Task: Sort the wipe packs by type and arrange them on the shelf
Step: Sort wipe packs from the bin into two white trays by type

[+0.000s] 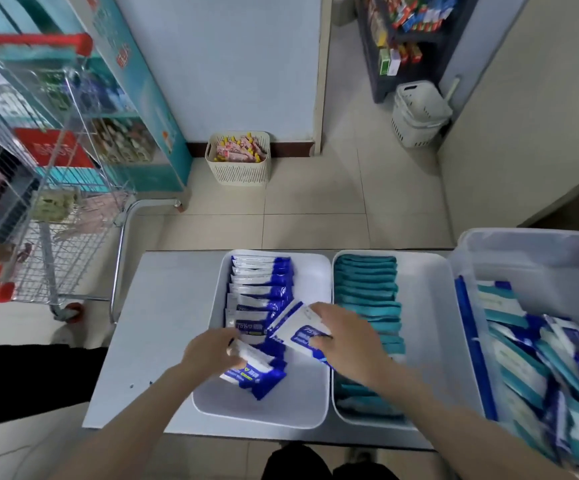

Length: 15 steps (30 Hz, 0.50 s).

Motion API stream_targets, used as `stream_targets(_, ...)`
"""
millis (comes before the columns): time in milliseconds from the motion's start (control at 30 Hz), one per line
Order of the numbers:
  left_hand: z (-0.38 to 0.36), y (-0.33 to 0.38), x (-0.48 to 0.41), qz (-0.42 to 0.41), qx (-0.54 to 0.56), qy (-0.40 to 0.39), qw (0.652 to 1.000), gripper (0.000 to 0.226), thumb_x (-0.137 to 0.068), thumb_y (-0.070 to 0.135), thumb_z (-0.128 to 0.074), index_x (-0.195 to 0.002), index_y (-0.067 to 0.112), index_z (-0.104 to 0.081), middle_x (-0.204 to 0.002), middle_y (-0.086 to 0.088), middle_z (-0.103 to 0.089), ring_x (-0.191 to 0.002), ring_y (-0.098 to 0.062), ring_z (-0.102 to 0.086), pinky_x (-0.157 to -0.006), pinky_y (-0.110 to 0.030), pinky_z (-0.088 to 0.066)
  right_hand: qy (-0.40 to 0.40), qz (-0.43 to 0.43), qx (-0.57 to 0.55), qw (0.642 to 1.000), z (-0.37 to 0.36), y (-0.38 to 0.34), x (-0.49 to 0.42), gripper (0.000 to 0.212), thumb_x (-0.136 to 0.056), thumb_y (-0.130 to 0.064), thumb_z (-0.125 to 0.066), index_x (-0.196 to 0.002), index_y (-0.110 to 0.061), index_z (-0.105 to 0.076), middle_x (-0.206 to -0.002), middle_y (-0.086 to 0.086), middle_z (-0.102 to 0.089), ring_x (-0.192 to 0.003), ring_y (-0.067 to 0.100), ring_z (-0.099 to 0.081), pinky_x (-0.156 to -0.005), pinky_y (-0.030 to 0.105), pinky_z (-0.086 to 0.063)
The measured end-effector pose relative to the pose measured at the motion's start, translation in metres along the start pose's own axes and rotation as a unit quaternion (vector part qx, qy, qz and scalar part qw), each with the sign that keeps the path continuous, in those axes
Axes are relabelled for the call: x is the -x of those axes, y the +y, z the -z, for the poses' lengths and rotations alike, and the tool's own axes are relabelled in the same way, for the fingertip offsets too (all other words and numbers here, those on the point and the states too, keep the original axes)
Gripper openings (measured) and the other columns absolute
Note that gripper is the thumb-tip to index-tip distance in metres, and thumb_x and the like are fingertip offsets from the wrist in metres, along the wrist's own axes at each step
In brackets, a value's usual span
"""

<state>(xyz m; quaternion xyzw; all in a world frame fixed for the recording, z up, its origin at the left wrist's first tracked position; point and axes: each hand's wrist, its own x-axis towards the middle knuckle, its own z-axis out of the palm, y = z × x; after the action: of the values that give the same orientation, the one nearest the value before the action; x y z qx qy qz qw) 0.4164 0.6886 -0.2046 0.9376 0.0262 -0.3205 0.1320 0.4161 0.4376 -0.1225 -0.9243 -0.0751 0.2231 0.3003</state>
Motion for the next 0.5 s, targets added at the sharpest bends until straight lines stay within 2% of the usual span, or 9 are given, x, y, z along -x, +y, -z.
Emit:
stream_targets(133, 0.002, 0.003, -0.009, -0.085, -0.160, -0.031, 0.983, 0.035, -0.076, 0.032, -0.062, -0.111, 0.029, -0.058, -0.106, 0.008, -0.065, -0.104, -0.016, -0.061, -0.077, -0.026, -0.046, -0.067, 0.019, 0.066, 0.995, -0.053, -0.013, -0.009, 0.022, -0.087, -0.019, -0.052, -0.109, -0.019, -0.049, -0.110, 0.001, -0.060, -0.101, 0.026, -0.055, -0.068, 0.030, -0.031)
stream_targets(233, 0.007, 0.012, -0.022, -0.150, -0.300, -0.052, 0.940, 0.036, -0.078, 0.035, -0.066, -0.111, 0.022, -0.062, -0.109, 0.000, -0.064, -0.109, -0.021, -0.055, -0.080, -0.030, -0.046, -0.116, 0.018, 0.110, 0.987, -0.083, -0.015, -0.009, 0.018, -0.086, -0.015, -0.051, -0.105, -0.014, -0.049, -0.106, 0.007, -0.061, -0.097, 0.032, -0.056, -0.067, 0.033, -0.033)
stream_targets(300, 0.009, 0.022, -0.030, -0.170, -0.365, -0.096, 0.910, 0.038, -0.077, 0.038, -0.071, -0.108, 0.016, -0.065, -0.107, -0.003, -0.065, -0.107, -0.023, -0.056, -0.079, -0.032, -0.047, -0.145, 0.018, 0.130, 0.981, -0.096, -0.012, -0.008, 0.018, -0.087, -0.012, -0.050, -0.105, -0.013, -0.049, -0.107, 0.010, -0.060, -0.097, 0.033, -0.057, -0.068, 0.032, -0.032)
stream_targets(400, 0.007, 0.027, -0.039, -0.174, -0.386, -0.130, 0.897, 0.028, -0.078, 0.028, -0.072, -0.101, 0.012, -0.067, -0.091, -0.001, -0.066, -0.100, -0.024, -0.063, -0.075, -0.032, -0.048, -0.170, 0.016, 0.140, 0.975, -0.107, -0.007, -0.010, 0.017, -0.086, -0.010, -0.050, -0.104, -0.011, -0.049, -0.108, 0.010, -0.061, -0.098, 0.033, -0.057, -0.068, 0.032, -0.032)
stream_targets(433, 0.005, 0.025, -0.043, -0.175, -0.374, -0.112, 0.904, 0.023, -0.079, 0.022, -0.071, -0.100, 0.012, -0.068, -0.089, 0.000, -0.065, -0.100, -0.024, -0.063, -0.074, -0.030, -0.047, -0.176, 0.015, 0.145, 0.974, -0.110, -0.006, -0.012, 0.017, -0.086, -0.010, -0.050, -0.104, -0.011, -0.049, -0.108, 0.010, -0.061, -0.098, 0.033, -0.058, -0.068, 0.032, -0.032)
stream_targets(500, 0.001, 0.019, -0.049, -0.168, -0.340, -0.055, 0.924, 0.018, -0.083, 0.019, -0.067, -0.100, 0.014, -0.069, -0.099, -0.002, -0.068, -0.103, -0.024, -0.063, -0.073, -0.027, -0.043, -0.184, 0.012, 0.158, 0.970, -0.115, -0.006, -0.018, 0.018, -0.087, -0.008, -0.049, -0.105, -0.011, -0.049, -0.108, 0.011, -0.061, -0.098, 0.034, -0.058, -0.068, 0.033, -0.034)
